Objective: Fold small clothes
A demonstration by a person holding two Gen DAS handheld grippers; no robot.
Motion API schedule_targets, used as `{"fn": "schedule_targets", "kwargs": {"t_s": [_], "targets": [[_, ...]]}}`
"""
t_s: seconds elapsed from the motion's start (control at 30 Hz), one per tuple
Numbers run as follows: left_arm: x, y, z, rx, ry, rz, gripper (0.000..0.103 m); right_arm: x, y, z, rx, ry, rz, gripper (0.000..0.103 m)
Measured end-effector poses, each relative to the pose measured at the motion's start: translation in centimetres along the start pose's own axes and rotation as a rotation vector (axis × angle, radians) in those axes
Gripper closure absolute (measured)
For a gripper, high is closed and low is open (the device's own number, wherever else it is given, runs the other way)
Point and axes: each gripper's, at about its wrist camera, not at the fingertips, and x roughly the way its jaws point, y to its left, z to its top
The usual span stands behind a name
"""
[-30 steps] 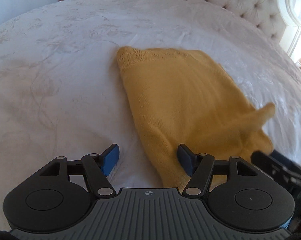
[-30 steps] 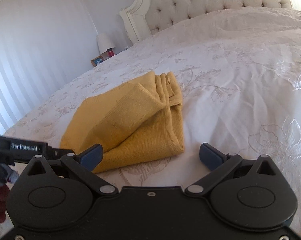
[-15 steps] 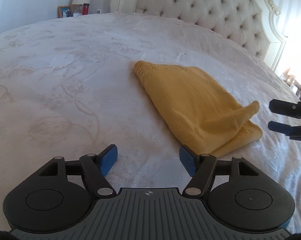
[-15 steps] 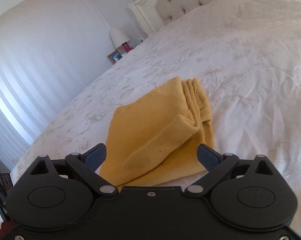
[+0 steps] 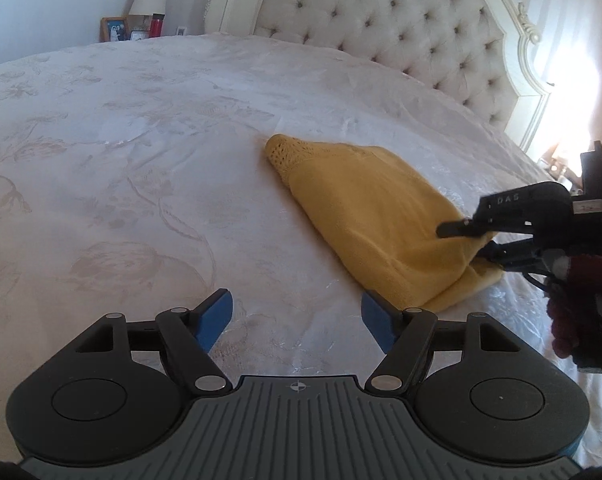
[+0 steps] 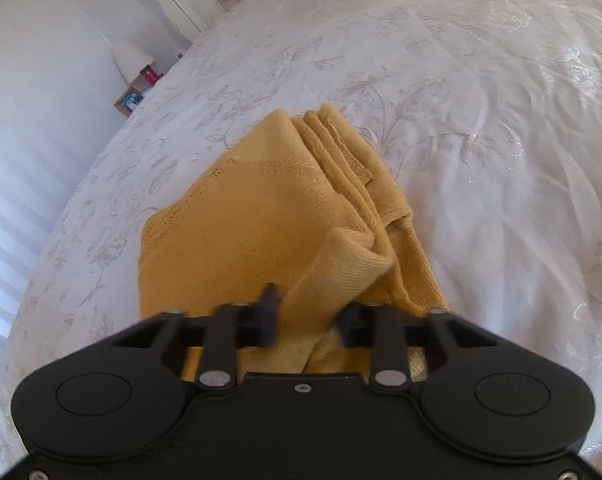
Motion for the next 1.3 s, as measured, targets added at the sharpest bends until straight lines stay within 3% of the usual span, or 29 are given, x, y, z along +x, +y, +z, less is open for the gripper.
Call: {"fn": "schedule_targets", "kwargs": {"t_s": [0.2,0.33,0.47,0.53,0.67,0.7,0.97,1.3], "targets": [[-0.2,0.2,0.3,-0.009,-0.006,0.004,0.033,-5.1,1.2,0.0,-0.168,-0.100,-0.005,0.091],[0.4,-0.1,0.1,-0.008,0.019,-0.002,0.032,-3.5,-1.4,-1.1,-0.164,-0.016,-0.099,0.092],[0.5,-0.3,-0.3,0.017,0.036,-0.006,0.032,-3.8,-1.7,-1.6,-0.165,-0.037,-0.061,0.092],[0.7,-0.2,-0.3,0.014,0.041,-0.009,0.032,-4.3,-1.2,-1.6,-0.203,-0.045,-0.081,0.082],[0.8,0.0,-0.4,0.011,0.047,-0.009,0.031,-5.7,-0.2,-0.9,-0.303,-0.136,-0.141,0.036],[0.9,0.0,-0.4,0.011,0.047,-0.007,0.029,-5.8,0.1,-0.3,-0.335,-0.160,-0.138,0.033],[1.1,0.0,-0.7,0.009,0.035,-0.007,0.023,-0.8,2.0,3.8,-0.468,-0.123,-0.012,0.035],[1.4,0.4,-0.8,0.013,0.034,-0.018,0.020,3.5,2.4,4.8,-0.532,-0.062,-0.001,0.050]]}}
